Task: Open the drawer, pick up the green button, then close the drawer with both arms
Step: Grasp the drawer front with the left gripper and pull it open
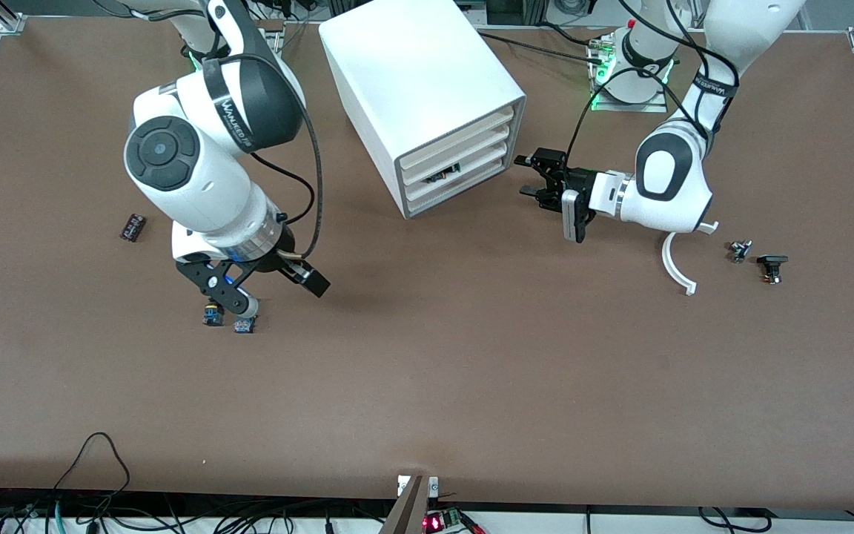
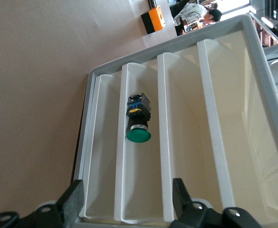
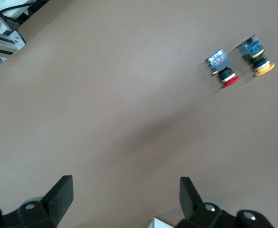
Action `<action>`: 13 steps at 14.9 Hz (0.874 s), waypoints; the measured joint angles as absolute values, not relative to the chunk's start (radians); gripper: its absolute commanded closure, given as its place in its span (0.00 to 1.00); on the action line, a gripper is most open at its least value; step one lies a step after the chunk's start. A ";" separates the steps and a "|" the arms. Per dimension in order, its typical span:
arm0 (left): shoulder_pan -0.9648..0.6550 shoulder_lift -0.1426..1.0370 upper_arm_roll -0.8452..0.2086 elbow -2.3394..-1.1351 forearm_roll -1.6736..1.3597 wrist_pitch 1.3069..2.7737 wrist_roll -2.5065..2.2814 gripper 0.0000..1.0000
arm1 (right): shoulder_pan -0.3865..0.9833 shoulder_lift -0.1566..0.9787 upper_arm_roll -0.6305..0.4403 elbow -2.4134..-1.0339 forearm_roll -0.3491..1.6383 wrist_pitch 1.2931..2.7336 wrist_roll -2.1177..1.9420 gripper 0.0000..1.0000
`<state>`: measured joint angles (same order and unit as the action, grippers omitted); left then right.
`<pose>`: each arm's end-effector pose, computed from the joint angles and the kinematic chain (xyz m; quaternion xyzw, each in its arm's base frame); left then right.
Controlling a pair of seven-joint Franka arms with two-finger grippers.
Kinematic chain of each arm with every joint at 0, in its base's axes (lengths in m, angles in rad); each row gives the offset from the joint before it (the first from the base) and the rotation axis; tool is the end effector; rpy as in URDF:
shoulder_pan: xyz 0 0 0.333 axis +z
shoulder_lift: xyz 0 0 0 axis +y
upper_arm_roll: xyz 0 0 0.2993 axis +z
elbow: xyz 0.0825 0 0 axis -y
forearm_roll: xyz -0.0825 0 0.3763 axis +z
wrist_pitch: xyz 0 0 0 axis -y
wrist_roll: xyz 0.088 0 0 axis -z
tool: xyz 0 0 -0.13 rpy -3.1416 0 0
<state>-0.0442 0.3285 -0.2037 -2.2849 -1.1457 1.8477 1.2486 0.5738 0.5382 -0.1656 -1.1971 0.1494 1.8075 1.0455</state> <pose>0.4243 -0.2071 0.1907 0.7810 -0.2822 -0.0616 0.5537 0.6304 0.3182 0.4478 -0.9480 0.3143 -0.0084 0.0496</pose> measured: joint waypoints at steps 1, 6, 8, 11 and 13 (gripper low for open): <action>-0.044 0.345 -0.203 -2.288 -1.164 1.848 1.277 0.21 | 0.576 0.548 -0.166 -1.184 0.154 1.808 1.070 0.01; -0.046 0.391 -0.237 -2.331 -1.293 1.902 1.386 0.22 | 0.578 0.574 -0.161 -1.136 0.233 1.824 1.206 0.01; -0.047 0.401 -0.273 -2.359 -1.365 1.944 1.431 0.23 | 0.578 0.574 -0.158 -1.131 0.237 1.834 1.242 0.01; -0.050 0.407 -0.304 -2.382 -1.408 1.968 1.447 0.29 | 0.578 0.574 -0.146 -1.131 0.251 1.850 1.264 0.01; -0.051 0.414 -0.309 -2.397 -1.424 1.972 1.472 0.39 | 0.578 0.575 -0.143 -1.131 0.251 1.856 1.268 0.01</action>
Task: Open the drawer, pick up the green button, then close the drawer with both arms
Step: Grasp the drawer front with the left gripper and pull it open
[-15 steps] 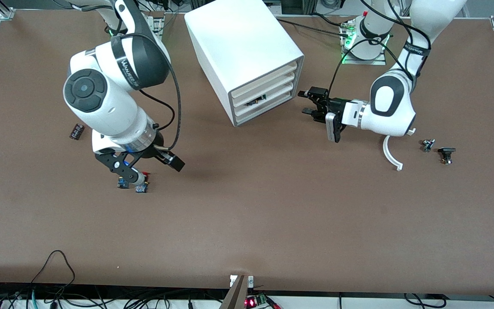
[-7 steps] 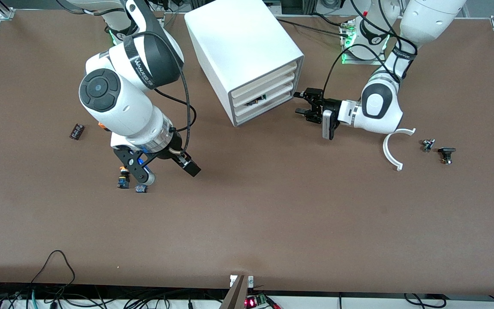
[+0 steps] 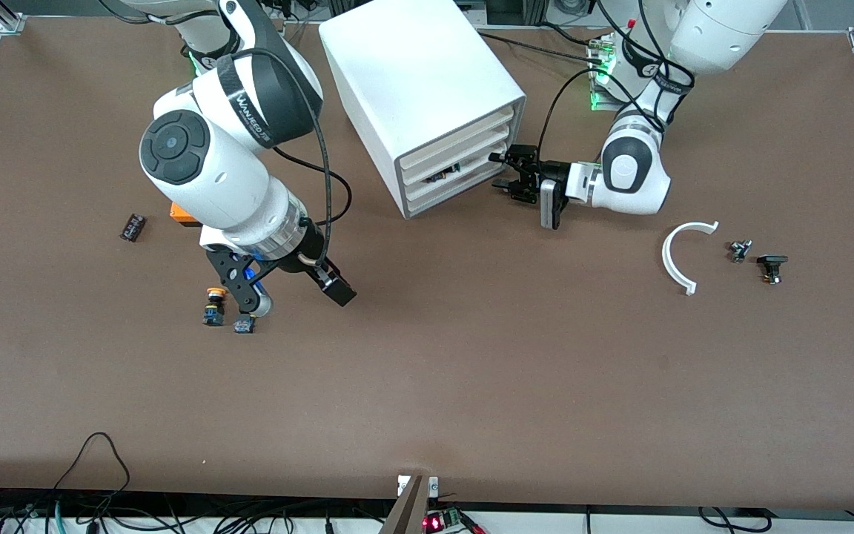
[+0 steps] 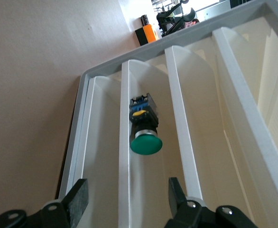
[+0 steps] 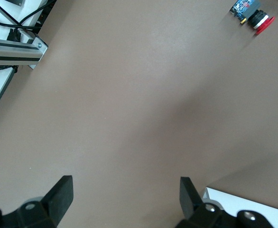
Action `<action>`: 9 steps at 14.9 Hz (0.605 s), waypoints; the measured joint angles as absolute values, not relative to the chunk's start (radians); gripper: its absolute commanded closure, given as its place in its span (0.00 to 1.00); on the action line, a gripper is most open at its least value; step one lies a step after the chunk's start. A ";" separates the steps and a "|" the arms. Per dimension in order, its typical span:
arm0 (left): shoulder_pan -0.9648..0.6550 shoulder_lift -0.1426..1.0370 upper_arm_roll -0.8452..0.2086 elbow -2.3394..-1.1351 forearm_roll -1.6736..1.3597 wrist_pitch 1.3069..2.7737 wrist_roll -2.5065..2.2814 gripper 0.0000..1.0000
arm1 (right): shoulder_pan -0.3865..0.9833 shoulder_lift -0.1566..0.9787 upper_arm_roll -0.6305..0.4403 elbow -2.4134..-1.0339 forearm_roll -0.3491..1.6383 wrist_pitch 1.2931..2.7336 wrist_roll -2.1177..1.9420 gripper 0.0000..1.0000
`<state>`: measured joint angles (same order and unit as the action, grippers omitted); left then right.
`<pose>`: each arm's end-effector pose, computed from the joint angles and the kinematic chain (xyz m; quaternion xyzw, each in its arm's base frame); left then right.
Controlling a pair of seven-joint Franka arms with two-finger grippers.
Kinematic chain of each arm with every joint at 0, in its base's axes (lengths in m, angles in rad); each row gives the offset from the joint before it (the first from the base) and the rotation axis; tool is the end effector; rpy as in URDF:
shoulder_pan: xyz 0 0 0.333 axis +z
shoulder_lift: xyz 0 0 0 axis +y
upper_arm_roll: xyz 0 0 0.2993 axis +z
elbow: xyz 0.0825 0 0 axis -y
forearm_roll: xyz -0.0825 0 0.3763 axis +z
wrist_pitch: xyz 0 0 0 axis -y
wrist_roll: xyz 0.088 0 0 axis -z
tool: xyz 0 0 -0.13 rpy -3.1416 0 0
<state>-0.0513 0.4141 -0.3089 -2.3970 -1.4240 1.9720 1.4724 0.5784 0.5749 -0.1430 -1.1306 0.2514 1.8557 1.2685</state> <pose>0.3708 -0.2451 0.1354 0.7687 -0.2415 -0.0143 0.5921 0.6324 0.3506 0.4594 -0.9037 0.4125 0.0135 0.1138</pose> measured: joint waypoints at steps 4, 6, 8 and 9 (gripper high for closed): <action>-0.059 0.425 -0.310 -2.415 -1.442 1.973 1.492 0.43 | 0.578 0.577 -0.143 -1.130 0.252 1.859 1.270 0.01; -0.067 0.428 -0.313 -2.419 -1.457 1.974 1.494 0.50 | 0.578 0.577 -0.142 -1.128 0.252 1.859 1.271 0.01; -0.075 0.429 -0.315 -2.423 -1.459 1.974 1.495 0.56 | 0.578 0.577 -0.141 -1.126 0.252 1.859 1.281 0.01; -0.079 0.430 -0.315 -2.424 -1.459 1.975 1.495 0.59 | 0.579 0.577 -0.140 -1.125 0.252 1.859 1.285 0.01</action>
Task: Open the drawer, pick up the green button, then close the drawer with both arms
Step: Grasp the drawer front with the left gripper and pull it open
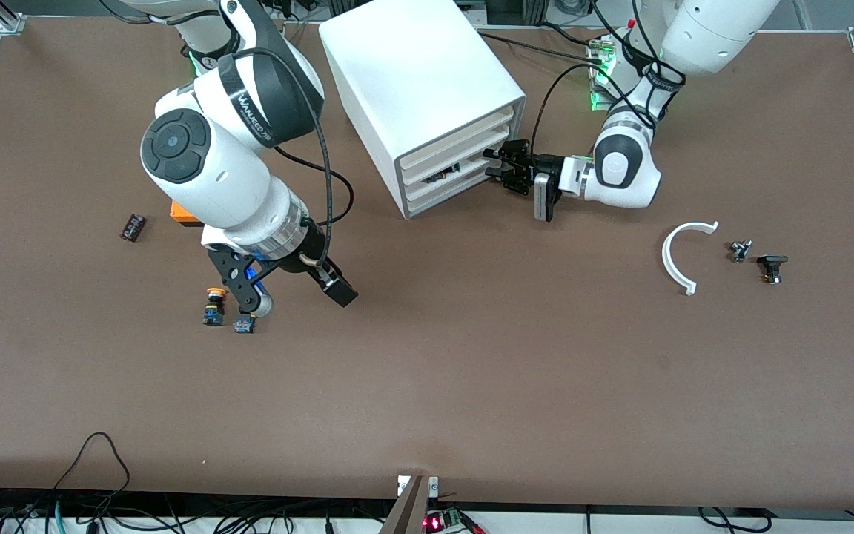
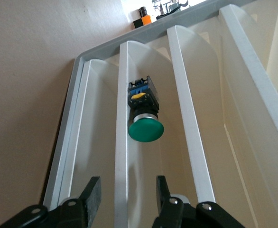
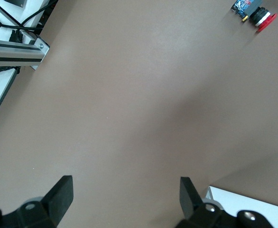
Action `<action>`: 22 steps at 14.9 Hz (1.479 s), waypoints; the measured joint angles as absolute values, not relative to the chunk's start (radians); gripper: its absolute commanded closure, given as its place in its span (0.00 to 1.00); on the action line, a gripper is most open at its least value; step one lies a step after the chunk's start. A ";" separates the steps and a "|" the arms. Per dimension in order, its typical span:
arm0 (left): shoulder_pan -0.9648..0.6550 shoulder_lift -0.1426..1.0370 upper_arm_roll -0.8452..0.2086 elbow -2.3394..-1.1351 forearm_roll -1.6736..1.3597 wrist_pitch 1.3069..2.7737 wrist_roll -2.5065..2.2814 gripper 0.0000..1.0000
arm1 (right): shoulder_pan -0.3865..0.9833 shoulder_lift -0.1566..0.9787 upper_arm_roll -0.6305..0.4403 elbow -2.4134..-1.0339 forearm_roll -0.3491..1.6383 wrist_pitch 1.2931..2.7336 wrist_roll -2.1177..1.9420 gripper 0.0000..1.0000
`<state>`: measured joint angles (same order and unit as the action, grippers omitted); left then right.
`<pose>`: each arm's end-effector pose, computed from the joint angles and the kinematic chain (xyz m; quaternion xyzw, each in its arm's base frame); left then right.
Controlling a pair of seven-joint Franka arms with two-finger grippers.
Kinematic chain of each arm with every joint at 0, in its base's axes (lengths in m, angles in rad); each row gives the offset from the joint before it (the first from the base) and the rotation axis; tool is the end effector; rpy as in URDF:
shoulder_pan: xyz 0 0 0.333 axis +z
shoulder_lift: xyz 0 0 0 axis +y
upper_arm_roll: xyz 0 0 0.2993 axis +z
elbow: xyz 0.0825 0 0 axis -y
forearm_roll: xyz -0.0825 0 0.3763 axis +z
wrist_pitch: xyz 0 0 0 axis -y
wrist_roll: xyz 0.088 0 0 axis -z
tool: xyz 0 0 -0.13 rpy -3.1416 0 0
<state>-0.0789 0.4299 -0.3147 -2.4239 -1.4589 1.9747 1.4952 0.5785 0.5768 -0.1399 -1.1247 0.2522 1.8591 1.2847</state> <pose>0.3502 -0.2547 0.1245 0.7655 -0.2371 -0.0267 0.5976 0.6324 0.3529 0.4612 -0.9006 0.4183 0.0132 0.1171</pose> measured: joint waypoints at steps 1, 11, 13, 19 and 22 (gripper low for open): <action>-0.084 0.431 -0.315 -2.425 -1.459 1.975 1.496 0.62 | 0.579 0.577 -0.139 -1.124 0.252 1.859 1.287 0.01; -0.095 0.437 -0.316 -2.425 -1.460 2.007 1.534 1.00 | 0.641 0.590 -0.132 -1.123 0.253 1.870 1.320 0.00; -0.095 0.437 -0.316 -2.424 -1.460 2.007 1.535 1.00 | 0.641 0.592 -0.125 -1.123 0.253 1.869 1.320 0.00; -0.094 0.437 -0.279 -2.407 -1.459 2.011 1.535 1.00 | 0.646 0.593 -0.101 -1.123 0.253 1.858 1.373 0.00; -0.093 0.438 -0.214 -2.368 -1.435 2.011 1.535 1.00 | 0.648 0.593 -0.101 -1.121 0.253 1.857 1.379 0.00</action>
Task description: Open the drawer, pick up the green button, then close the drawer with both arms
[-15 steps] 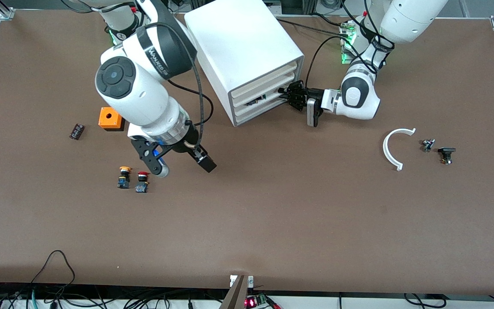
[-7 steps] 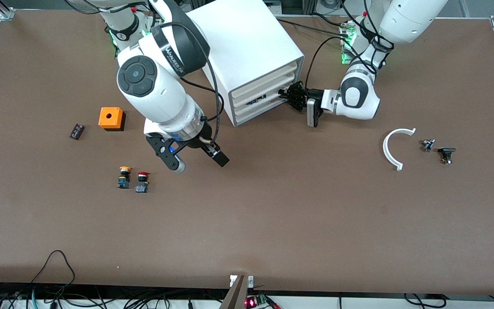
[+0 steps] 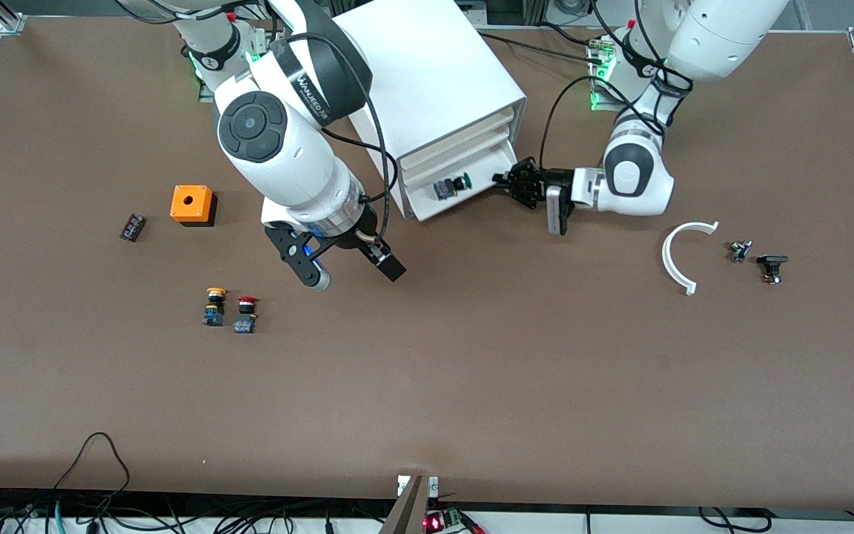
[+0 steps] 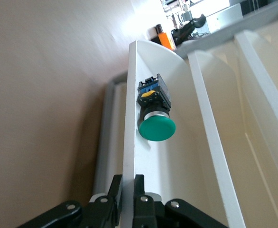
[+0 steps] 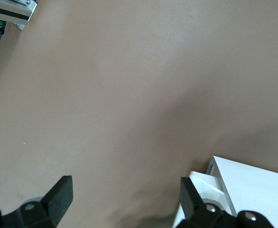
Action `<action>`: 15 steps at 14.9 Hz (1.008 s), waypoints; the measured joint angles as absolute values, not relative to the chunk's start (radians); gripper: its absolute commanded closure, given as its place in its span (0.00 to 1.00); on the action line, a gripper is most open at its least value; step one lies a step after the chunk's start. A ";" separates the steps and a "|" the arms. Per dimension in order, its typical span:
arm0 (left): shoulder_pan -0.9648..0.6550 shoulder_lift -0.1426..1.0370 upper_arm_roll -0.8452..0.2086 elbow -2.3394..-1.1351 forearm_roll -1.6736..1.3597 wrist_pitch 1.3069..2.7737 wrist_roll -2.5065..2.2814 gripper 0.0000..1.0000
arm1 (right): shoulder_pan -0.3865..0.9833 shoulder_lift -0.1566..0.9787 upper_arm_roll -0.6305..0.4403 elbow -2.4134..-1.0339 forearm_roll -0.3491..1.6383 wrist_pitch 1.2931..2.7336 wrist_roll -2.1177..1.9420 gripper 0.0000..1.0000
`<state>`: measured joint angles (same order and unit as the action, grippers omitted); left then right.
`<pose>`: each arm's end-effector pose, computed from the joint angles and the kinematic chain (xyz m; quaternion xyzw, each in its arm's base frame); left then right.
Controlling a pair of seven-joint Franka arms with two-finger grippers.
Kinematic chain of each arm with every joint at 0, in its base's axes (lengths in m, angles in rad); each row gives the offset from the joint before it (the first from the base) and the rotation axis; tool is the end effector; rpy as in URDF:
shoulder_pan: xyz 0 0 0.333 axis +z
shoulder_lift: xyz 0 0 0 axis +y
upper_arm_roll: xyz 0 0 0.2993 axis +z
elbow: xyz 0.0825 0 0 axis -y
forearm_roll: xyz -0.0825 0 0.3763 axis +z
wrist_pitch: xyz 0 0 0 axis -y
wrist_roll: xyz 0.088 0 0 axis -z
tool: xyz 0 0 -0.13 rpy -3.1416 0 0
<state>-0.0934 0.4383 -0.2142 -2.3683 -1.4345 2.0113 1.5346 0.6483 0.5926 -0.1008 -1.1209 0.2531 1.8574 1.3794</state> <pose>0.3933 -0.2195 0.1216 0.7878 -0.2438 0.0239 0.5651 0.5961 0.4151 0.4506 -0.9014 0.4159 0.0376 0.1143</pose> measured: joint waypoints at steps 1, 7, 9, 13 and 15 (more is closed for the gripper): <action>-0.093 0.439 -0.193 -2.352 -1.413 2.011 1.532 1.00 | 0.649 0.593 -0.101 -1.119 0.253 1.857 1.381 0.00; -0.081 0.500 -0.114 -2.194 -1.259 1.999 1.456 0.01 | 0.679 0.593 -0.099 -1.112 0.253 1.875 1.387 0.00; -0.080 0.527 -0.112 -2.172 -1.253 1.996 1.459 0.00 | 0.706 0.596 -0.097 -1.113 0.253 1.879 1.410 0.00; -0.080 0.528 -0.110 -2.143 -1.229 1.997 1.458 0.00 | 0.776 0.648 -0.094 -1.117 0.253 1.891 1.536 0.00; -0.078 0.525 -0.105 -2.128 -1.207 1.994 1.441 0.00 | 0.811 0.692 -0.094 -1.117 0.253 1.925 1.572 0.01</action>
<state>-0.0776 0.5252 -0.1049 -2.1280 -1.2067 1.9937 1.4414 0.8107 0.6924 -0.0944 -1.1170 0.2528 1.9250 1.5717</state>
